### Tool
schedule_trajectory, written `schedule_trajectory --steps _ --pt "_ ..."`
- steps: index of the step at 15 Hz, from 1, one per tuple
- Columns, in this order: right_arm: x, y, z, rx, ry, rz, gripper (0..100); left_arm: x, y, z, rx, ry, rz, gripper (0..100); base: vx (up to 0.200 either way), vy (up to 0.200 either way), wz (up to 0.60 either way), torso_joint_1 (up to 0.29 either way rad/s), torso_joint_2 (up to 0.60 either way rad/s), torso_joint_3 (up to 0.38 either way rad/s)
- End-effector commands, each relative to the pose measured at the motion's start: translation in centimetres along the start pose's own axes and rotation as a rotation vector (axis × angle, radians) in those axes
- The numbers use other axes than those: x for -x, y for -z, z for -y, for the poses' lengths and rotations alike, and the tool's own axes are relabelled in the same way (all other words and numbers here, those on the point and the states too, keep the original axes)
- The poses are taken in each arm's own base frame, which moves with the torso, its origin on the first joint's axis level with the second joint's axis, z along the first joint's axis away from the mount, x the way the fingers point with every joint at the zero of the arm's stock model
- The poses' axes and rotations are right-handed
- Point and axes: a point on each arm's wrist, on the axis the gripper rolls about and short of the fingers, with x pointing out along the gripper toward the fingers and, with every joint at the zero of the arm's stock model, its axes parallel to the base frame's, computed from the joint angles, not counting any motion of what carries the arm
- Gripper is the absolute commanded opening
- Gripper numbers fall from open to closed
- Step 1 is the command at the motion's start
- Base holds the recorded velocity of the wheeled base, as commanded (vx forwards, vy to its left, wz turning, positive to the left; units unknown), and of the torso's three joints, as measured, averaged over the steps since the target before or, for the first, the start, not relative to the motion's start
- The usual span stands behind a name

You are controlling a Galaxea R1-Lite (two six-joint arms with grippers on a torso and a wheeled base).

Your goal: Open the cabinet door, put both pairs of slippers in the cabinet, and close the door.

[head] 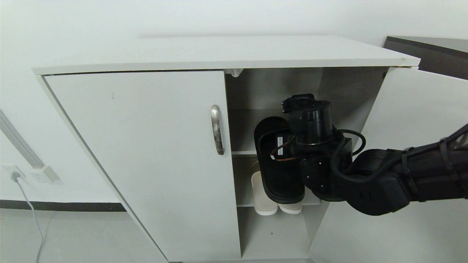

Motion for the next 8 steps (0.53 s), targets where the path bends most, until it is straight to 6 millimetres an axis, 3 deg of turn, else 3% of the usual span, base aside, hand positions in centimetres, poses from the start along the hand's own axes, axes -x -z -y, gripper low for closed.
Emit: schedule_trajectory --steps 1,8 --pt "-1.2 -0.1 -0.3 -0.001 0.004 -0.009 0 0.0 0.0 0.0 0.0 0.0 -0.002 0 0.0 0.0 0.0 0.0 0.0 0.0" --pt "-4.2 -0.8 -1.5 -0.011 -0.026 -0.018 0 0.0 0.0 0.0 0.0 0.0 -0.001 0 0.0 0.0 0.0 0.0 0.0 0.0"
